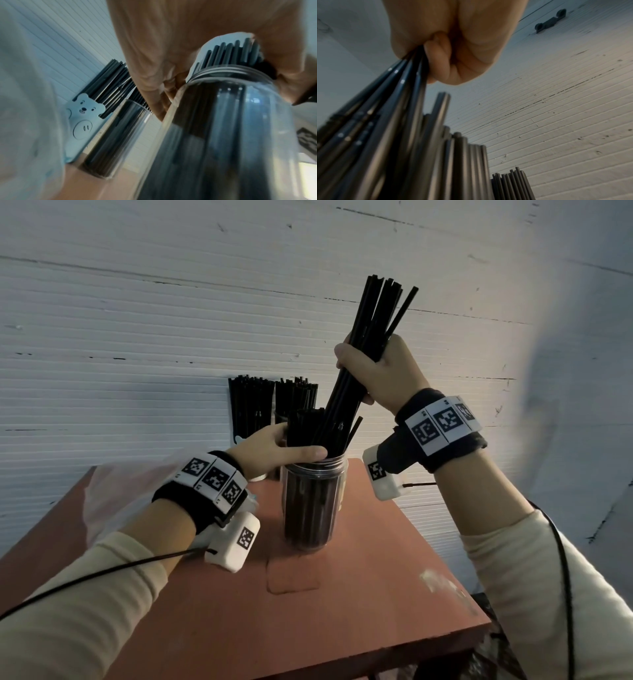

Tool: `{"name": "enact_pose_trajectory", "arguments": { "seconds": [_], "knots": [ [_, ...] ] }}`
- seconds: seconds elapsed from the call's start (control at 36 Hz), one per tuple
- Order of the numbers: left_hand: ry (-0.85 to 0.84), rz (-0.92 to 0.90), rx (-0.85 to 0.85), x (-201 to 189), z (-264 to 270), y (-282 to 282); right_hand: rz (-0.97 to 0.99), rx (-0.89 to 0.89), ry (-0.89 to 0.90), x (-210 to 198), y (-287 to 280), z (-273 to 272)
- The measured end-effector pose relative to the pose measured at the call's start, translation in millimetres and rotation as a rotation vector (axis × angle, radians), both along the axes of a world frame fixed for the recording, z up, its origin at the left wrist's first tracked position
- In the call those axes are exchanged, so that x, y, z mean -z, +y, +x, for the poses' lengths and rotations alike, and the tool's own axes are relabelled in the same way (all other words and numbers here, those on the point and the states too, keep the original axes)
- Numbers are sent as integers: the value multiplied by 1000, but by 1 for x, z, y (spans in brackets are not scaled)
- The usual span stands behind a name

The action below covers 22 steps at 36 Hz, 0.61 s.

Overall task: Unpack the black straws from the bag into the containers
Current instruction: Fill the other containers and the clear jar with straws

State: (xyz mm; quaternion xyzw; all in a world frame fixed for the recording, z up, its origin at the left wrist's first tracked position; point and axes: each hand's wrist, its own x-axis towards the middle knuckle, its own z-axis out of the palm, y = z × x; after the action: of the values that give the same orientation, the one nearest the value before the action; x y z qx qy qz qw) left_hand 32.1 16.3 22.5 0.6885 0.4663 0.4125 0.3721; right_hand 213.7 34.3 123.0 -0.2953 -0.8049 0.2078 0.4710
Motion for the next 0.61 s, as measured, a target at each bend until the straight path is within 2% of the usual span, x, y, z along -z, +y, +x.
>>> {"name": "enact_pose_trajectory", "arguments": {
  "seconds": [0.28, 0.61],
  "knots": [
    [17, 64, -69, 2, 5, 0, -7, -31, -17, 0, -5, -1],
    [-73, -98, 28, 1, 9, -6, -18, -63, -37, 1, -4, -6]
  ]
}}
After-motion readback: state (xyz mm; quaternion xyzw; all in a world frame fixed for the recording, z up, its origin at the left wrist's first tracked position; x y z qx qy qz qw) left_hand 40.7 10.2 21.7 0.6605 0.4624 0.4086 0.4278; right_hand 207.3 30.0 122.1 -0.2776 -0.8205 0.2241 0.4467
